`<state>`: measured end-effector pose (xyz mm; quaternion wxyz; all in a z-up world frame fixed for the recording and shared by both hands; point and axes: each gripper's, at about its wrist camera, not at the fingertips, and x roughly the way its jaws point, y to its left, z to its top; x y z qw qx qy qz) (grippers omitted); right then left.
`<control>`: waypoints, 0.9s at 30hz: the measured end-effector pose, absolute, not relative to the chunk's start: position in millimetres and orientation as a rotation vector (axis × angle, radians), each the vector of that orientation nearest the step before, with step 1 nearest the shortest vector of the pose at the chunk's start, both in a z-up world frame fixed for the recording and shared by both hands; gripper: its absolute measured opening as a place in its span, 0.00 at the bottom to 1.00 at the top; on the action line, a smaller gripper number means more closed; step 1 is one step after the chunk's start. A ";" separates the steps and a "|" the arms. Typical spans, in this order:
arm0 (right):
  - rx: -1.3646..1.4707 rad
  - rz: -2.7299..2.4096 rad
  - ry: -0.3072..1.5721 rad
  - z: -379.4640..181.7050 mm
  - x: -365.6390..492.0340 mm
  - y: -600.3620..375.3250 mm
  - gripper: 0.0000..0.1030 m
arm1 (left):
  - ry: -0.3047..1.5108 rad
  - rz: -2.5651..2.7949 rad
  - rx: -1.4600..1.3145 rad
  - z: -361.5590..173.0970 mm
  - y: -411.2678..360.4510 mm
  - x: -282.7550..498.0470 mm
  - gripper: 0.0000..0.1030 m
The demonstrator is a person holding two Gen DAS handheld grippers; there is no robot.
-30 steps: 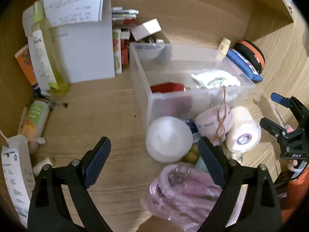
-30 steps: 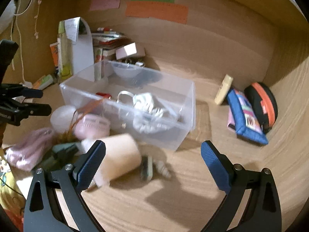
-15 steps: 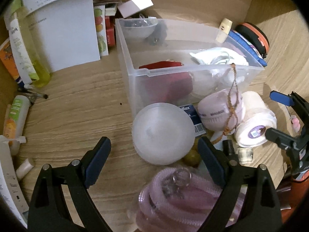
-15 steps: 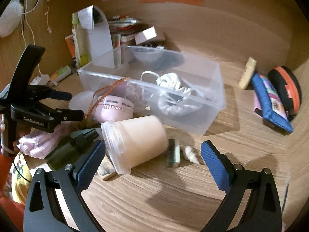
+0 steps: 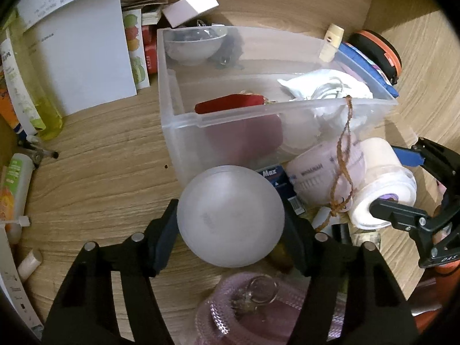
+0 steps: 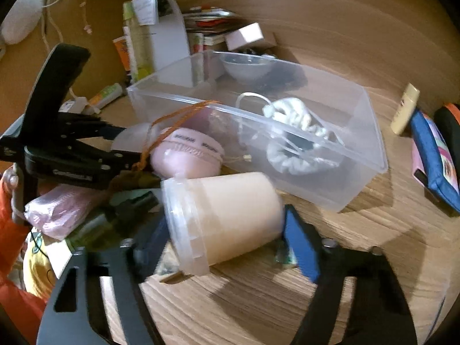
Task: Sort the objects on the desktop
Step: 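Grasp the beige cylindrical jar with the right tool while the left tool grasps the white round container, then lower the jar and container into the clear box and open both tools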
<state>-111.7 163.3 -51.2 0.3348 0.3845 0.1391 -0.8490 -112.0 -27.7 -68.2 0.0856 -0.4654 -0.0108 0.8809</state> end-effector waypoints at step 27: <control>0.854 -2.309 0.321 -8.1 -85.3 186.4 0.62 | -0.127 2.713 -1.232 -33.4 -39.1 -76.7 0.63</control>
